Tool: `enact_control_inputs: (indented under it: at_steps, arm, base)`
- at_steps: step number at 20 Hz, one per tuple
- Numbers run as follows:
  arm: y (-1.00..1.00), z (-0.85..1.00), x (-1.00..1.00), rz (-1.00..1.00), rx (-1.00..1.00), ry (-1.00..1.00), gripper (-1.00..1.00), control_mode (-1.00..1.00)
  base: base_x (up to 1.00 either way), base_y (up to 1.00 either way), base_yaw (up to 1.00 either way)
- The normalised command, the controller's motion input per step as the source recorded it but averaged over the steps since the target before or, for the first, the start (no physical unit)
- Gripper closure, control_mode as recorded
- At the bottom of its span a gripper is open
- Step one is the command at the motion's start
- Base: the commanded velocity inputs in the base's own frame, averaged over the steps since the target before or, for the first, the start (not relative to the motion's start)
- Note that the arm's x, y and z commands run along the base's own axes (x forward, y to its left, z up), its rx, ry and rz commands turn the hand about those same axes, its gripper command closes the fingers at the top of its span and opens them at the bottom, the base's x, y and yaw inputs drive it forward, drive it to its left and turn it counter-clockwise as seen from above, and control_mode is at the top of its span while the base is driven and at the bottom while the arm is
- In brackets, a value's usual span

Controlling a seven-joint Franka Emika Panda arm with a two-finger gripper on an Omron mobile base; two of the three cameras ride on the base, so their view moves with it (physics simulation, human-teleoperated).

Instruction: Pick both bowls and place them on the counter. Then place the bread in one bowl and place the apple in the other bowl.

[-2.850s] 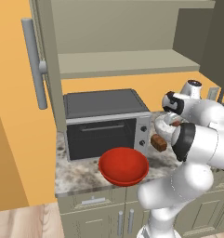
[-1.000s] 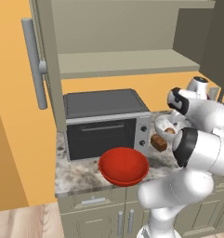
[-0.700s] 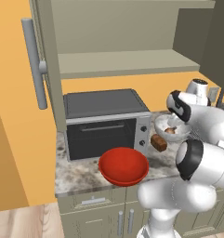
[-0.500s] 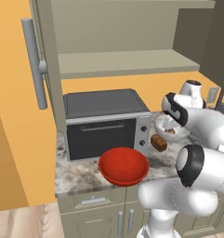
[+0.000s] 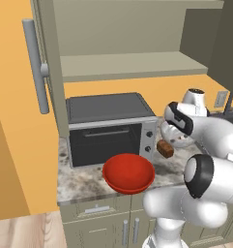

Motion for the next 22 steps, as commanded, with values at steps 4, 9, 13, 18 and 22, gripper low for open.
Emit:
enact_control_inputs:
  at_steps: [4,9,13,18,22]
  arm:
    - [0.0,-0.27,-0.2,0.0,0.1,0.0,-1.0,-1.0]
    - [0.0,-0.23,-0.05,0.0,0.06,0.04,-1.0,-1.0]
    - [0.0,-0.34,0.0,0.0,0.02,0.01,-1.0,-1.0]
    - [0.0,-0.44,0.0,0.0,0.05,0.0,-1.0,-1.0]
    - [0.0,-0.41,0.01,0.0,0.11,-0.04,-1.0,-1.0]
  base:
    - [0.0,0.0,0.0]
    - [0.0,0.0,0.0]
    - [0.0,0.0,0.0]
    - [0.0,0.0,0.0]
    - [0.0,0.0,0.0]
